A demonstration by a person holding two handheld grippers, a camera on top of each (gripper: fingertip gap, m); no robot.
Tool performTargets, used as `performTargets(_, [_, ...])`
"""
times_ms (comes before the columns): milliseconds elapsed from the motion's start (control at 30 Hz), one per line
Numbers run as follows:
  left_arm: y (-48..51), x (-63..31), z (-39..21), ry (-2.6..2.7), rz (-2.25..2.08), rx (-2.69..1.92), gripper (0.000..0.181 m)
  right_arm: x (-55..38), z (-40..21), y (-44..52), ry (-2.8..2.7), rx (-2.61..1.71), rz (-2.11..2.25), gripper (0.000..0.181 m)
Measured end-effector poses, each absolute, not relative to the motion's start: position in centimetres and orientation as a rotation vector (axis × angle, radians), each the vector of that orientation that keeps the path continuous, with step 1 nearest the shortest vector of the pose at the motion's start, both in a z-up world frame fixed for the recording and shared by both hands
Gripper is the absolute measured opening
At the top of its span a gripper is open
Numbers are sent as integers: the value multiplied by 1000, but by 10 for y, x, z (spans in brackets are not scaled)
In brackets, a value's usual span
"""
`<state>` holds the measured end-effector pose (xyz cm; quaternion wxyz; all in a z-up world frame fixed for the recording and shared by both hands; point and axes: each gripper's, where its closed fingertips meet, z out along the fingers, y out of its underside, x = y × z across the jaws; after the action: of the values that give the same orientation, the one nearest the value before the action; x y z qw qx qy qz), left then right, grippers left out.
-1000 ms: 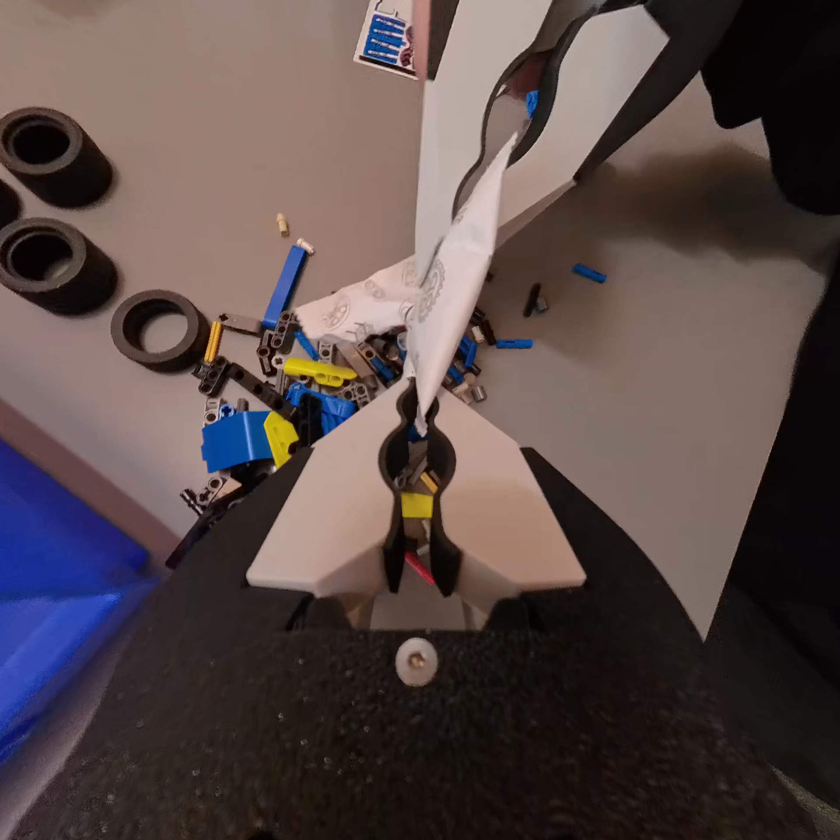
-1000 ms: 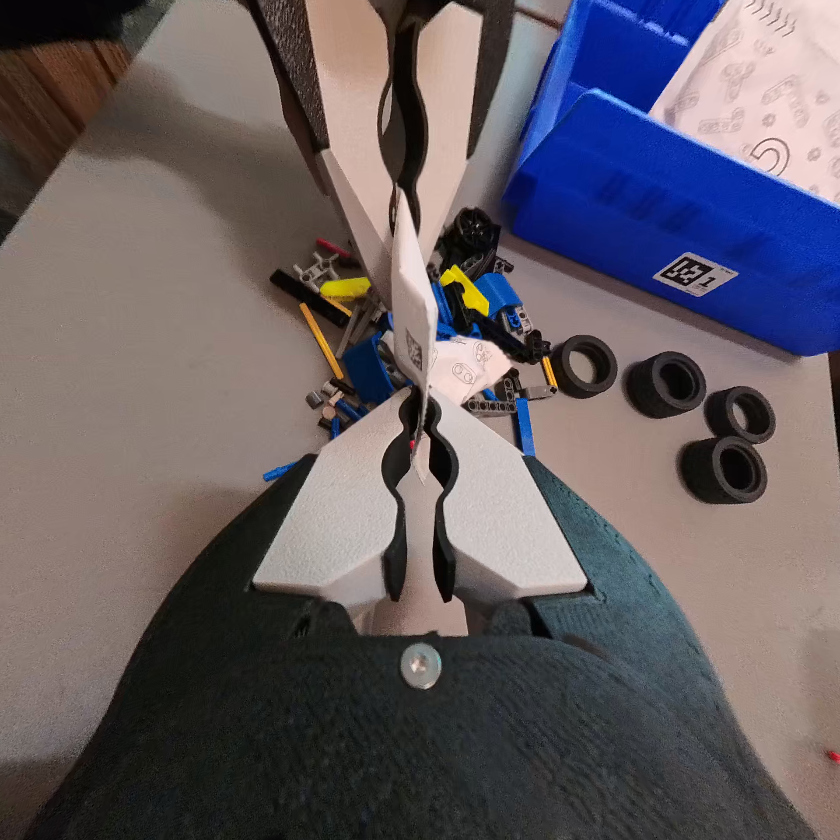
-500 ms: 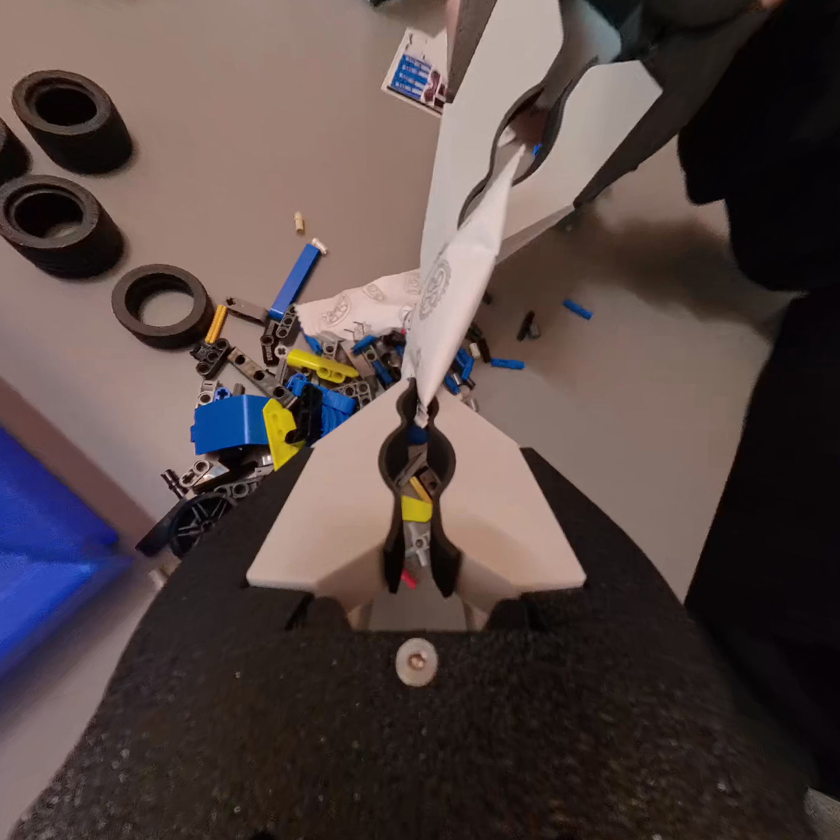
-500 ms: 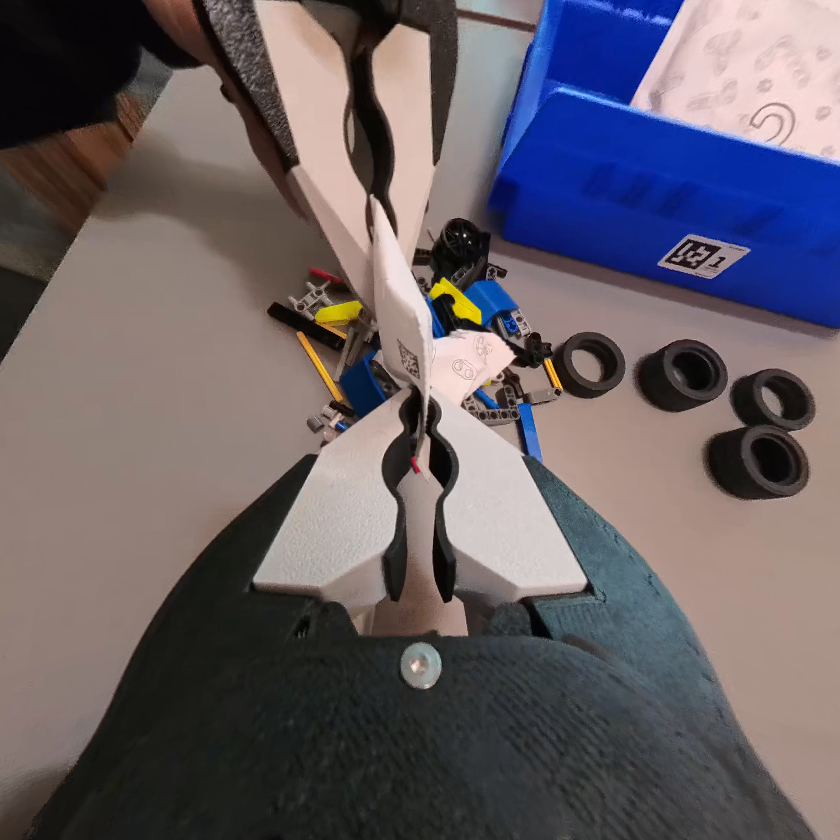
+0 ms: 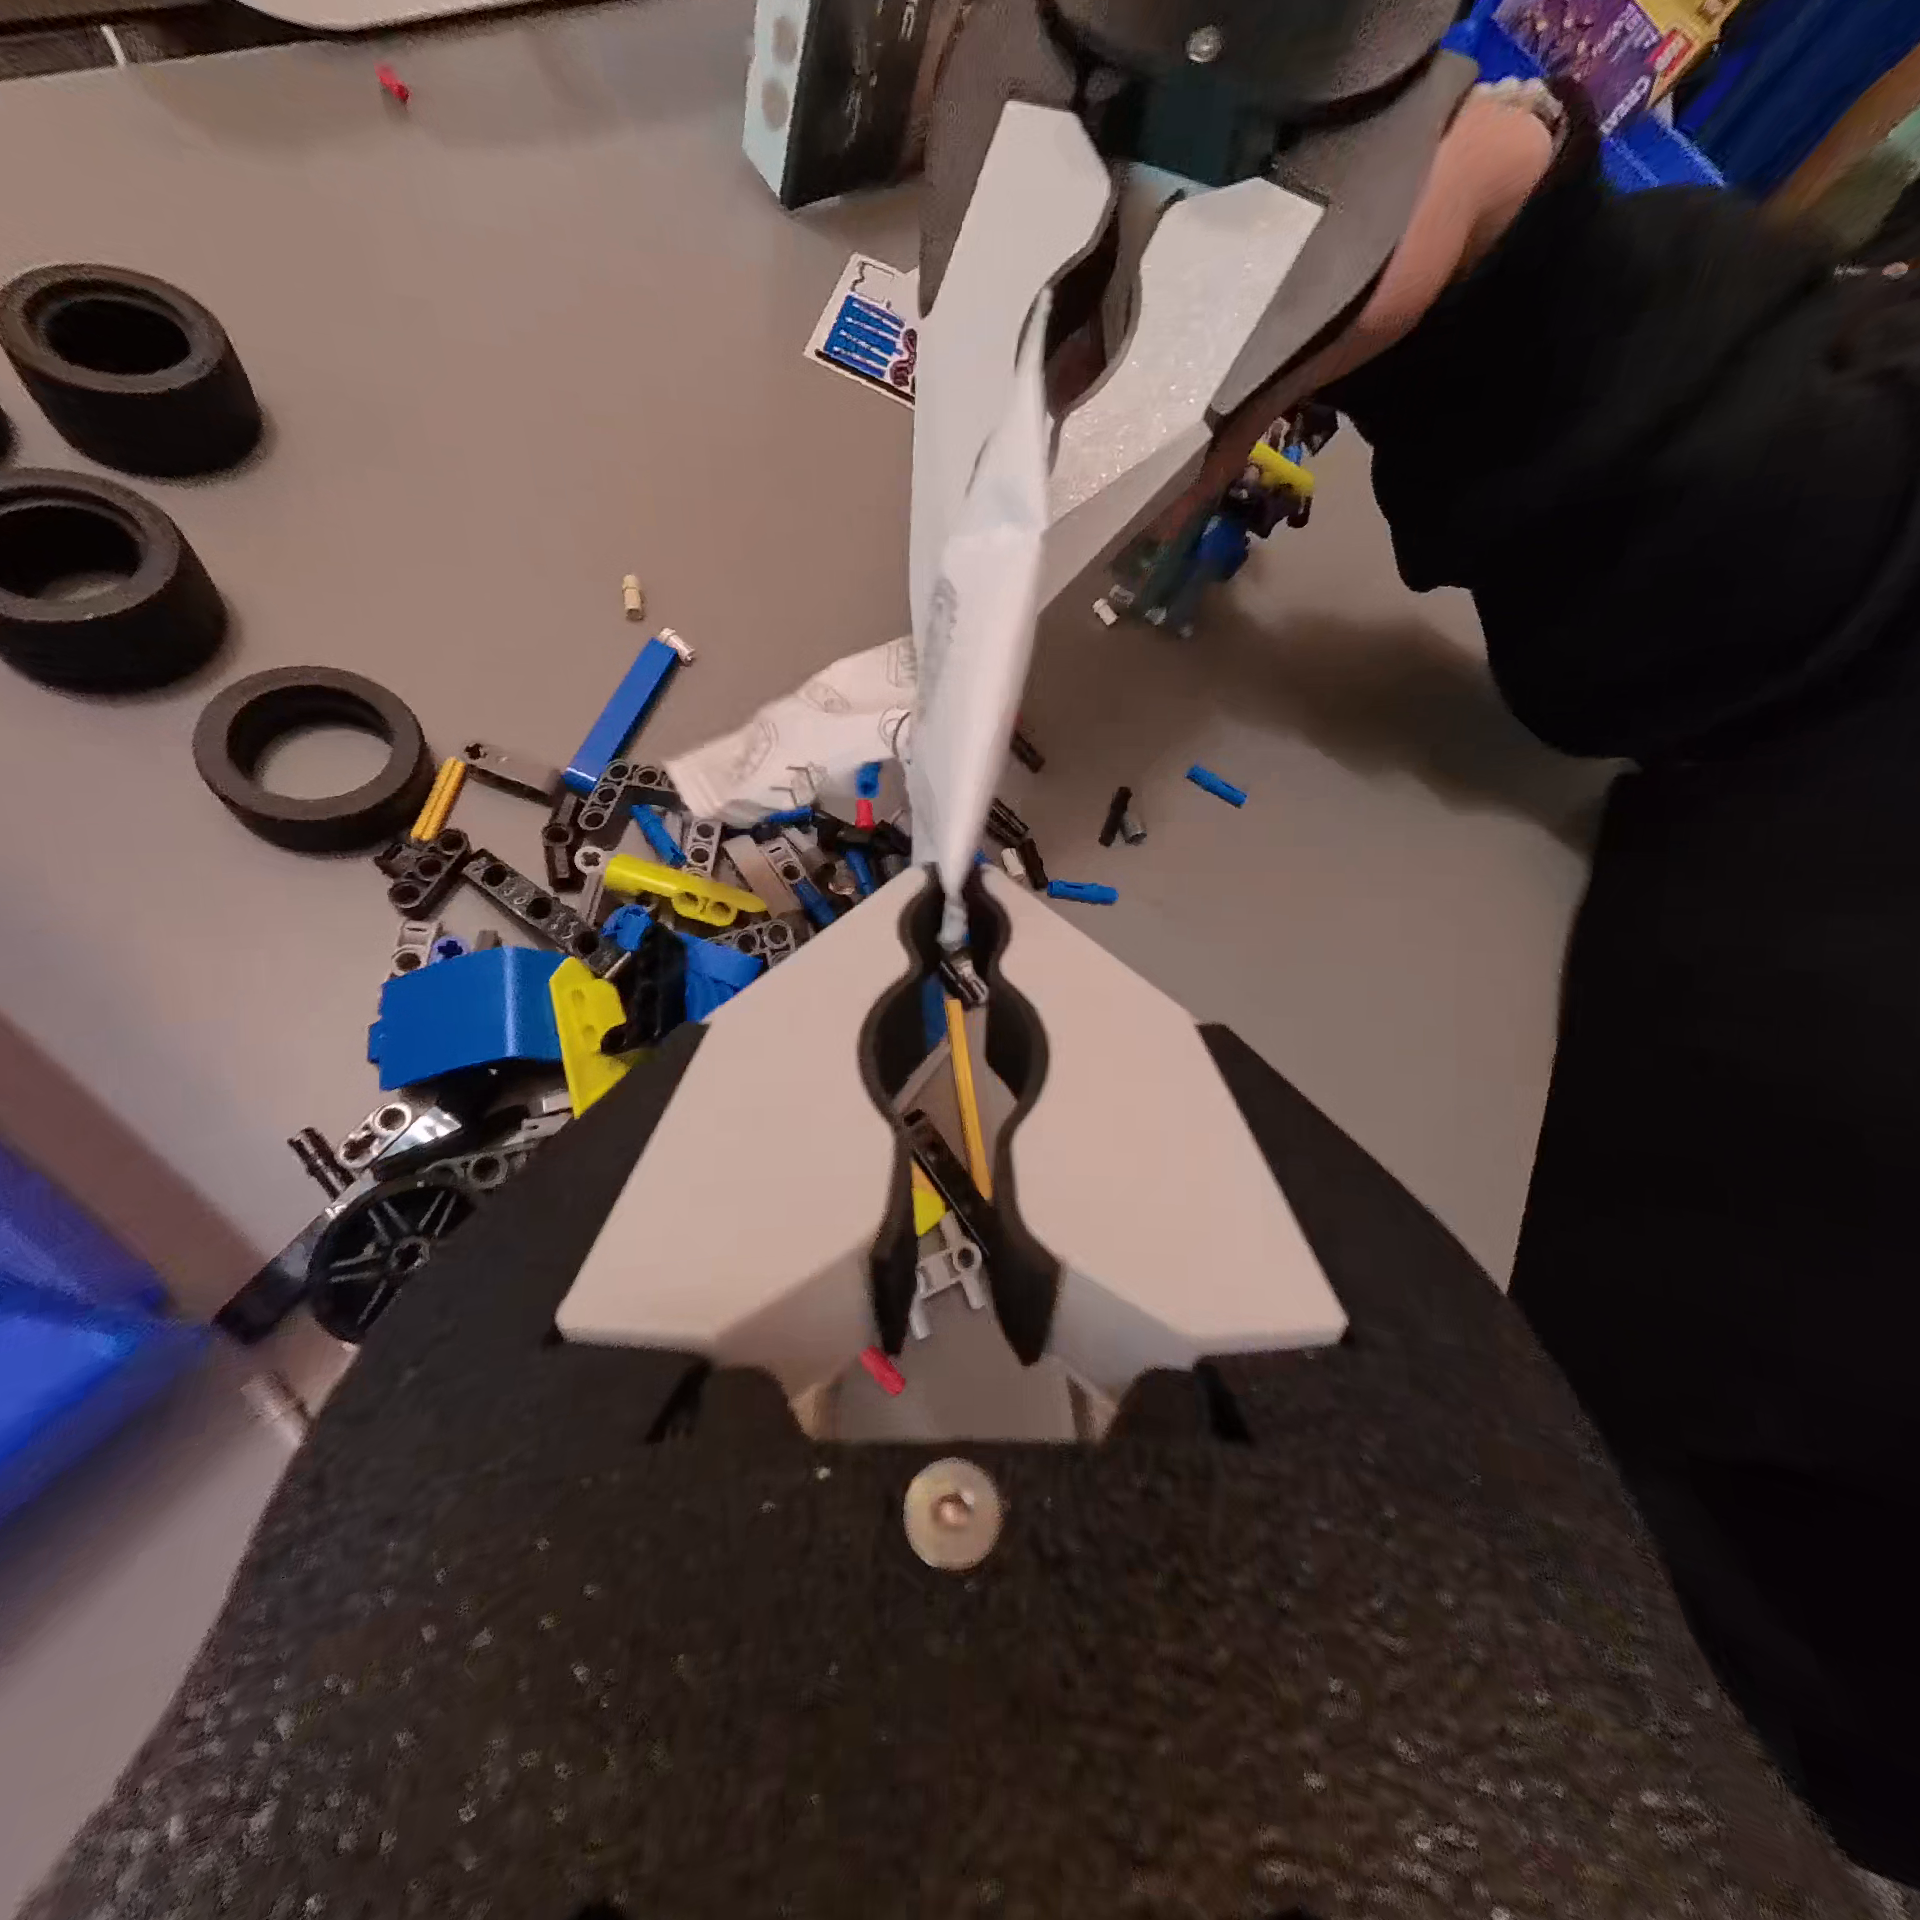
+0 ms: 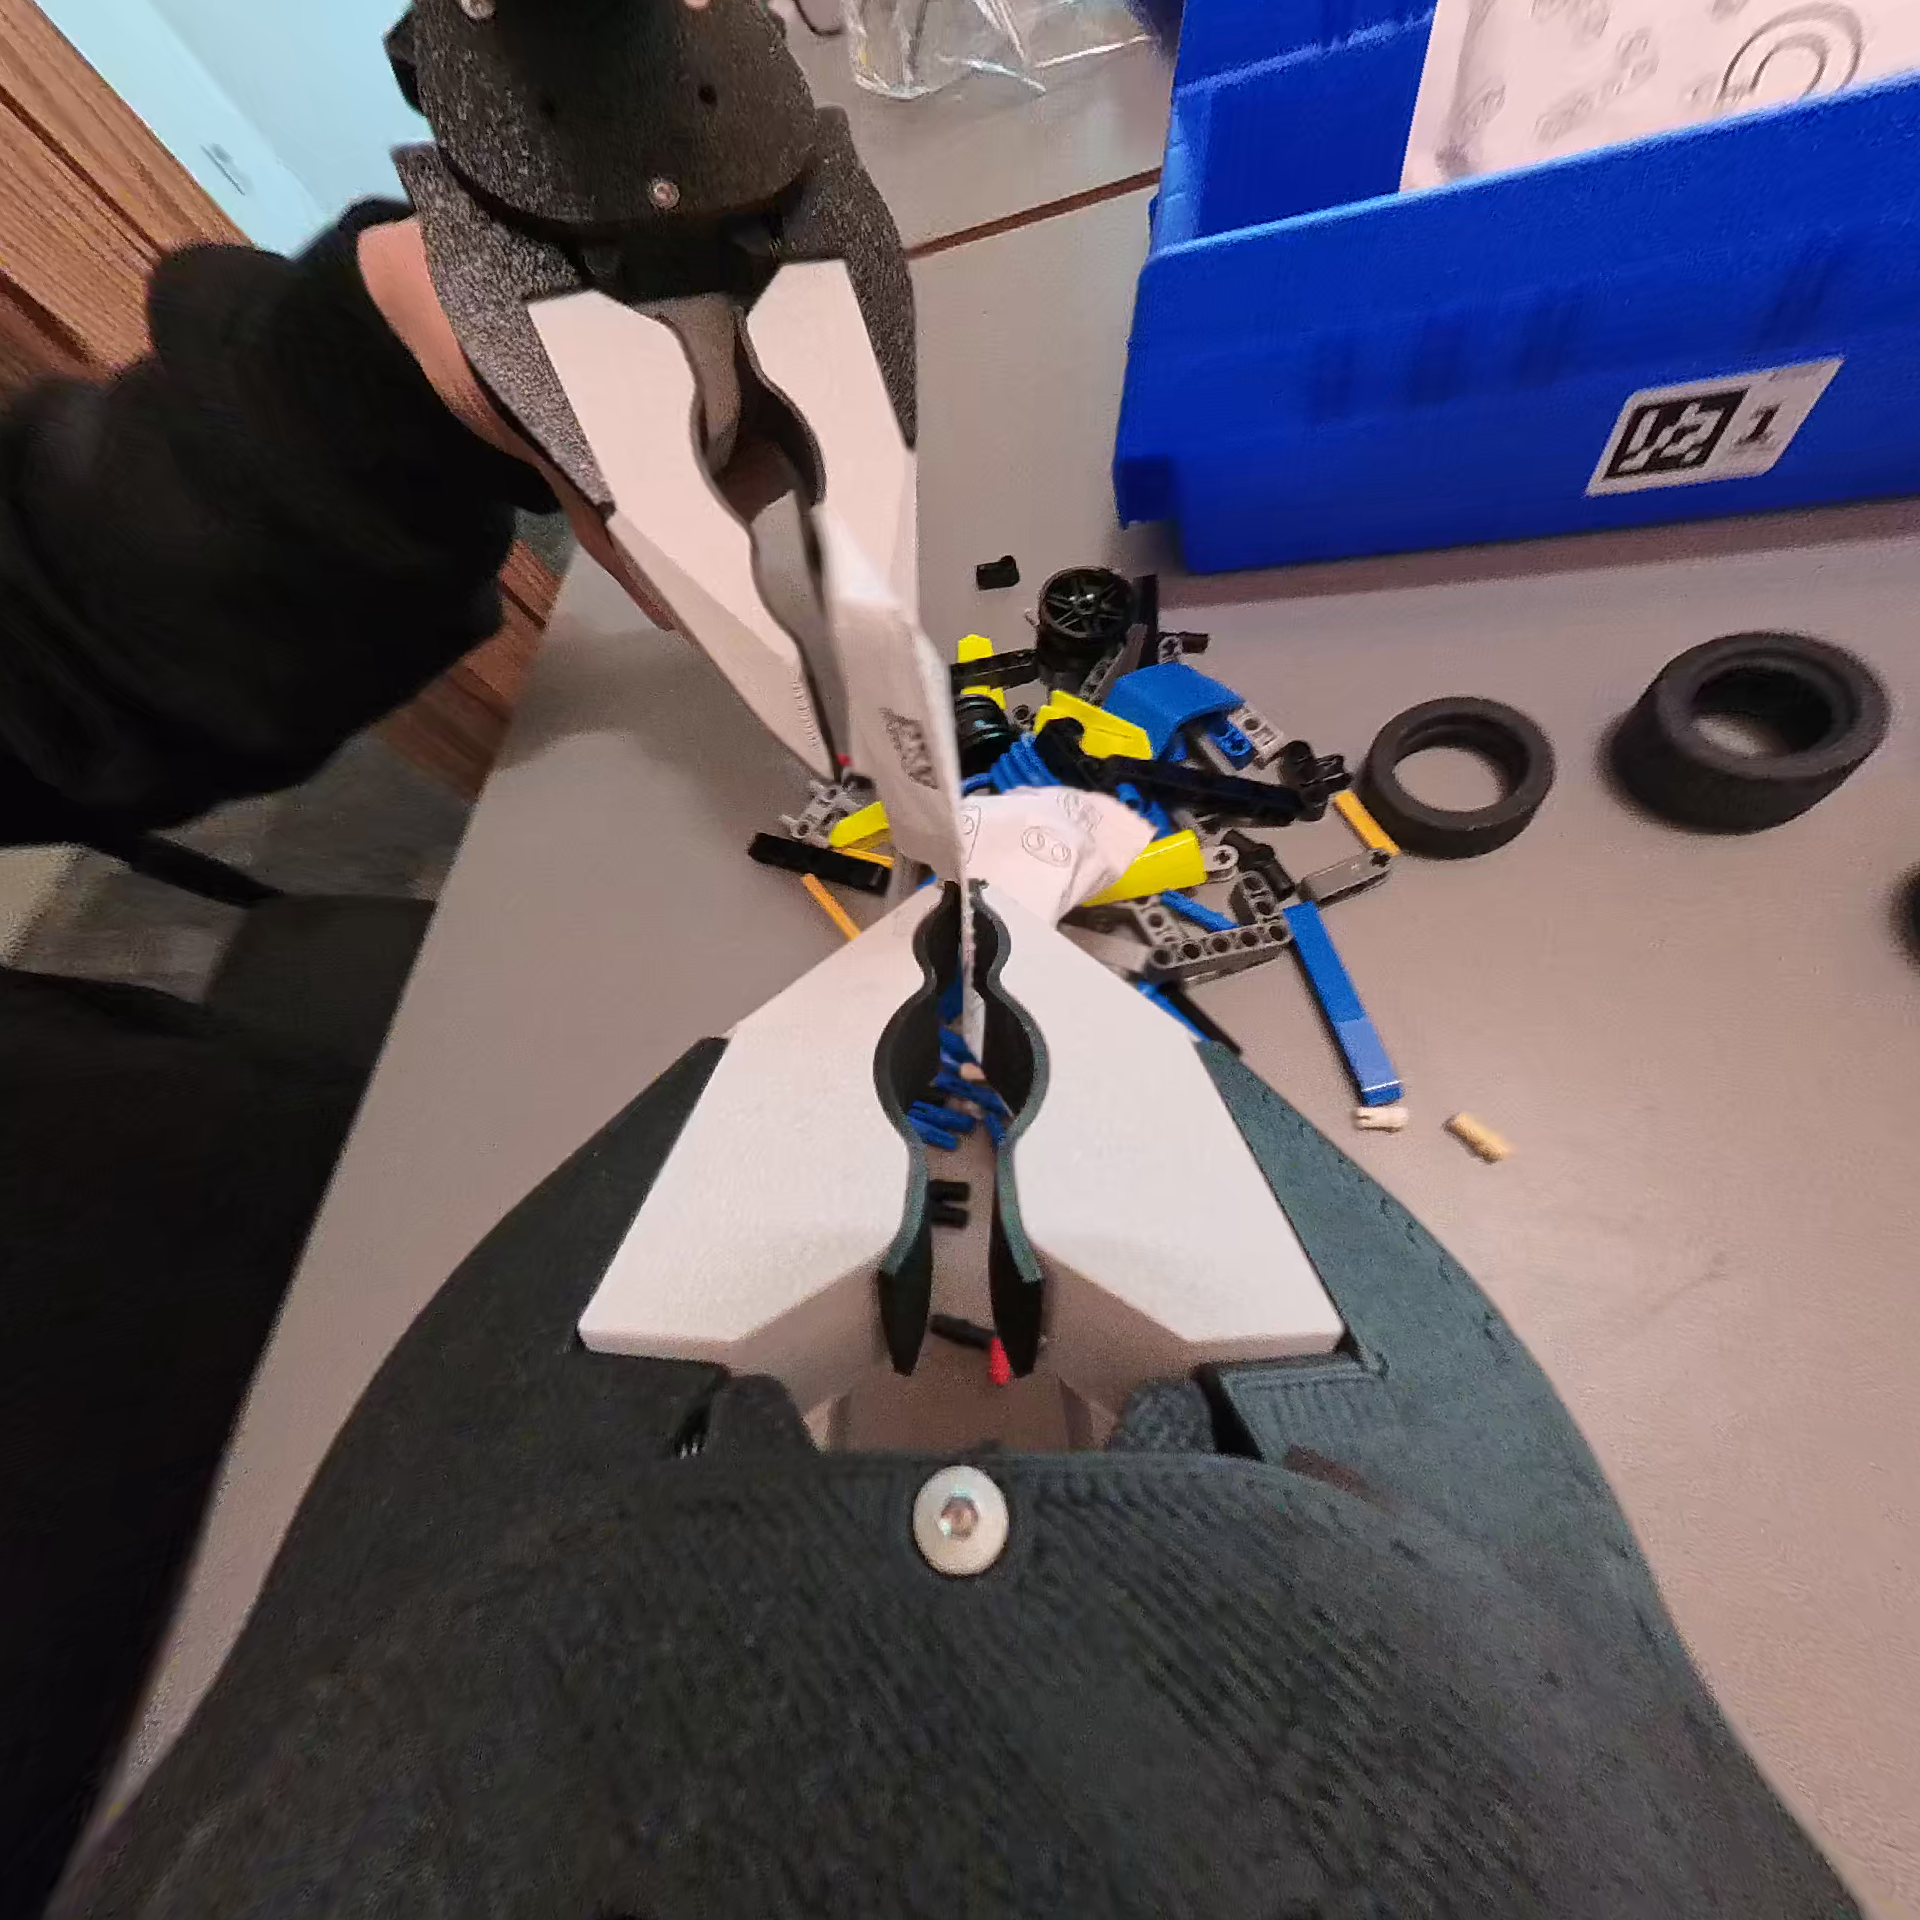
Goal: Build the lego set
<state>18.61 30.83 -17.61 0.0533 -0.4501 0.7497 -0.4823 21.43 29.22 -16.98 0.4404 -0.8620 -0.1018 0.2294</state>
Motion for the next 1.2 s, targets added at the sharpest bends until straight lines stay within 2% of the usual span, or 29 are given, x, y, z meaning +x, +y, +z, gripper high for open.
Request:
performTargets(33, [310, 186, -175, 2272, -1452, -1353, 12, 213, -168, 291, -220, -2132, 619, 0])
performTargets(67, [311, 186, -173, 2265, -1446, -1331, 22, 211, -164, 289, -186, -2110, 686, 0])
performTargets(200, [309, 187, -158, 2193, -1542, -1283, 23, 206, -153, 284, -66, -2045, 911, 0])
performTargets(267, [309, 189, -154, 2160, -1582, -1307, 30, 204, -151, 282, -55, -2027, 945, 0])
performTargets(367, [308, 189, -144, 2101, -1700, -1333, 3, 204, -146, 283, -1, -1997, 970, 0])
performTargets(400, [306, 187, -139, 2086, -1767, -1353, 0, 205, -143, 283, 12, -1985, 971, 0])
performTargets(667, [311, 188, -146, 2040, -1754, -1419, 0, 206, -150, 285, -111, -2035, 811, 0])
performTargets(767, [318, 194, -143, 1928, -1788, -1503, 0, 214, -152, 288, -123, -2043, 667, 21])
performTargets(933, [327, 200, -136, 1709, -1950, -1634, 0, 214, -139, 287, -54, -1934, 601, 40])
performTargets(1033, [332, 201, -131, 1634, -1999, -1614, 0, 226, -148, 284, 13, -1968, 451, 40])
performTargets(1200, [320, 198, -118, 1597, -2140, -1520, 0, 214, -163, 296, 4, -1963, 441, 36])
